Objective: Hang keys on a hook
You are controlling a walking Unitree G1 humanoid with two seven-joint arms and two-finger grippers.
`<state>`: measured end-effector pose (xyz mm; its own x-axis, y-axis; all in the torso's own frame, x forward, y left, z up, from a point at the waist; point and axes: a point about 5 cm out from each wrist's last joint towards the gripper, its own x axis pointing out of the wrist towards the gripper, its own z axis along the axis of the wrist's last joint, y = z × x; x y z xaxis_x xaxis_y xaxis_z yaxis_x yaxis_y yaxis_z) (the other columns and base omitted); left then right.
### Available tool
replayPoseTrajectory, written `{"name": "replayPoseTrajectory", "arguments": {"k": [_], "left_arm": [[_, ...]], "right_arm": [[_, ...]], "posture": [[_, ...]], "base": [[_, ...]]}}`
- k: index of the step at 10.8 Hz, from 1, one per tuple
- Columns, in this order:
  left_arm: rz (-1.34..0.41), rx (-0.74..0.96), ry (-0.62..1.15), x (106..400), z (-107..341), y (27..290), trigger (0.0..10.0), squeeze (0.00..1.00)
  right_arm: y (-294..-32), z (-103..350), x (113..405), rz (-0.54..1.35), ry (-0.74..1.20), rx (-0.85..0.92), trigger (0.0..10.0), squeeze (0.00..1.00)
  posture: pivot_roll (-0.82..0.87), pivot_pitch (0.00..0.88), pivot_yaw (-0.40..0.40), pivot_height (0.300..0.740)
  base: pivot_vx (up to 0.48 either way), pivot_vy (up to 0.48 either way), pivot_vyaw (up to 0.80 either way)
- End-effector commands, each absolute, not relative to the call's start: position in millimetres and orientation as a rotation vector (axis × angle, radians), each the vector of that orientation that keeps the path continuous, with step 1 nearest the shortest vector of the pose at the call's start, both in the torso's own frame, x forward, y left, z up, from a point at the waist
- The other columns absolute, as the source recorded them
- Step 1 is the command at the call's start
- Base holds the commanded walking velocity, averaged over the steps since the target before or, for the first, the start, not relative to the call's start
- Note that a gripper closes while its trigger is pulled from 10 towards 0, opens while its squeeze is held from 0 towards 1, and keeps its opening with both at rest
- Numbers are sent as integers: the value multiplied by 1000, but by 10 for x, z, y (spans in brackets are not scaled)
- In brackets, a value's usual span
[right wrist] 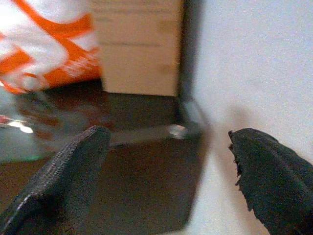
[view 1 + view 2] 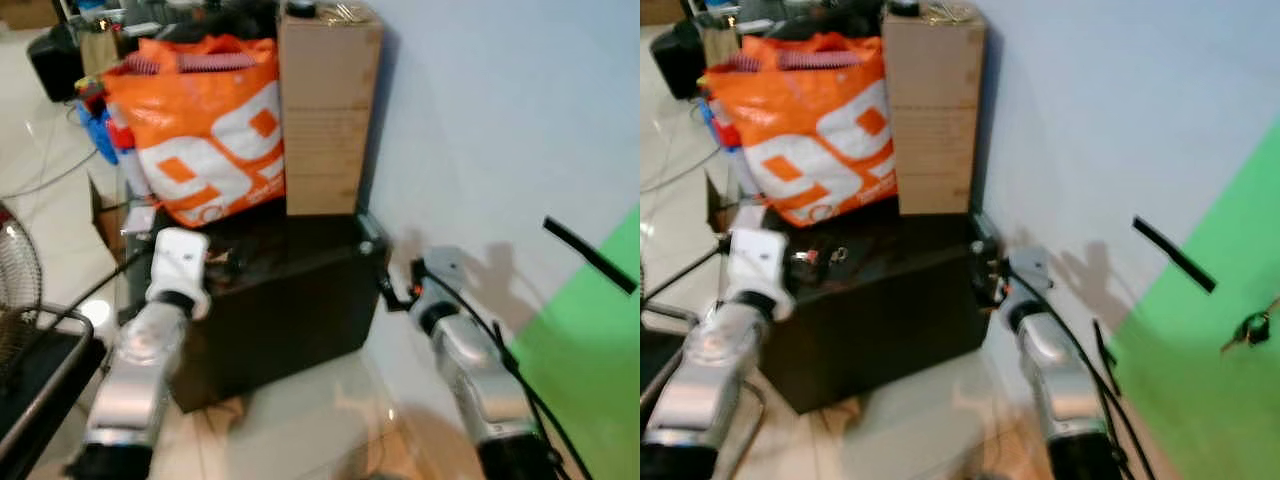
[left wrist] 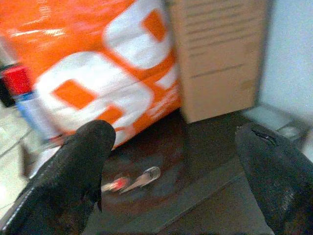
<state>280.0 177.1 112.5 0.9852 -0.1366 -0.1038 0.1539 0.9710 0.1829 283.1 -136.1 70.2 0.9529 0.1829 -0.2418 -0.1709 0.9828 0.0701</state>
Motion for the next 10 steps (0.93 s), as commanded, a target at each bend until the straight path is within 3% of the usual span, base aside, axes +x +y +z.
{"name": "replayPoseTrajectory", "arguments": {"k": [1,2,8,10], "left_arm": [[-131,210,81,2808,1163,1821,10000,0],[-129,210,81,2806,1162,1828,10000,0],[-125,213,77,2813,1177,1850,10000,0],[-126,214,74,2818,1183,1852,10000,0]], "right_arm": [[-1359,734,2860,182,240,42,10000,1000],[-1348,734,2863,193,241,38,10000,1000],[-1318,754,2896,242,236,10,10000,1000],[-1337,741,2903,223,240,15,10000,1000]], "posture": [[-19,0,-27,740],[-17,0,-28,740],[-13,0,-32,740],[-12,0,-32,740]], "base": [[386,0,0],[364,0,0],[371,0,800],[349,0,0]]}}
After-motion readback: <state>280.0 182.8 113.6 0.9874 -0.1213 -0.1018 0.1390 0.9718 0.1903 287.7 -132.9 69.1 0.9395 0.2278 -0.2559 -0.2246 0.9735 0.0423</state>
